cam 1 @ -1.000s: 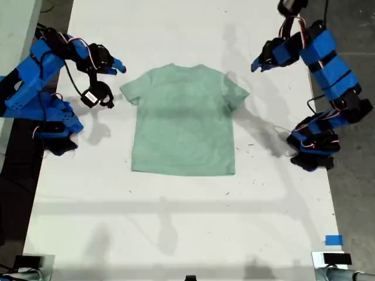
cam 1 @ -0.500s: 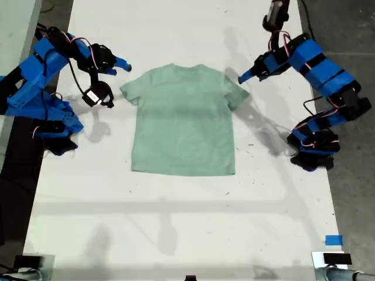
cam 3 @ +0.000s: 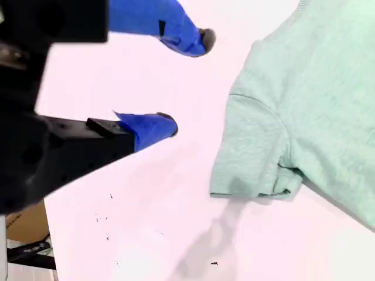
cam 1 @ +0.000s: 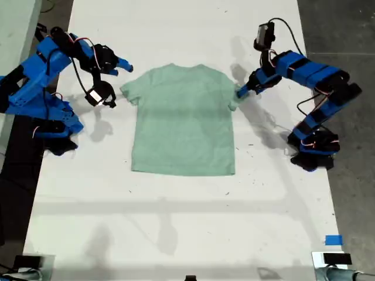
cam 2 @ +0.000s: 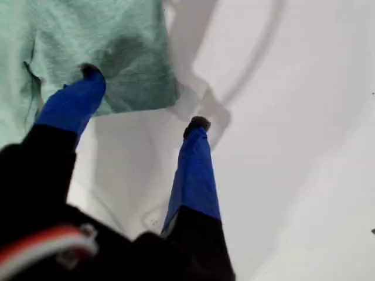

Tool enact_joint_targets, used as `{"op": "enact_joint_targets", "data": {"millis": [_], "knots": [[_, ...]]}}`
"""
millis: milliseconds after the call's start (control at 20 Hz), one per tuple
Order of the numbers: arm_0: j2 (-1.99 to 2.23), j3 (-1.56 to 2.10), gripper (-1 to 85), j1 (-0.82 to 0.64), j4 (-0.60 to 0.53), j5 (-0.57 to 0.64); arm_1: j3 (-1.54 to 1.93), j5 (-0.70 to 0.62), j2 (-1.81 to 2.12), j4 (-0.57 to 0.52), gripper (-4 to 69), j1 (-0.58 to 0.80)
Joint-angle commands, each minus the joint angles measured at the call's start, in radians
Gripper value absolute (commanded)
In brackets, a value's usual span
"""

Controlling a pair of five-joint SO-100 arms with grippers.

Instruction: Fold t-shirt

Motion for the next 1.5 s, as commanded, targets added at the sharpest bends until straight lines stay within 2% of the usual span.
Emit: {"op": "enact_joint_targets", "data": {"millis": [0, 100, 150, 200, 350, 600, 1000, 1200, 1450], "knots": [[-0.003, -0.031, 22.9, -0.014, -0.023, 0.005, -0.055, -0.026, -0.038, -0.049, 25.9, 0.014], [-0.003, -0.025, 22.9, -0.017, -0.026, 0.005, -0.109, -0.031, -0.121, -0.051, 19.7, 0.011], [-0.003, -0.023, 22.9, -0.018, -0.028, 0.005, -0.149, -0.031, -0.167, -0.035, 13.7, 0.008], [-0.003, -0.018, 22.8, -0.02, -0.031, 0.006, -0.192, -0.023, -0.199, -0.006, 4.3, 0.009], [-0.011, -0.012, 22.5, -0.02, -0.037, 0.006, -0.241, -0.025, -0.235, 0.017, -1.0, 0.008], [-0.015, -0.005, 22.2, -0.02, -0.048, 0.006, -0.253, -0.015, -0.236, 0.043, -1.1, 0.003], [-0.015, 0.012, 22.1, -0.02, -0.051, 0.006, -0.411, 0.063, 0.026, 0.307, -1.1, -0.029], [-0.015, 0.018, 22.1, -0.018, -0.06, 0.006, -0.569, 0.164, 0.003, 0.359, -1.1, -0.179], [-0.011, 0.029, 22.1, -0.018, -0.06, 0.006, -1.089, 0.324, -0.342, 0.477, -1.1, -0.408]]}}
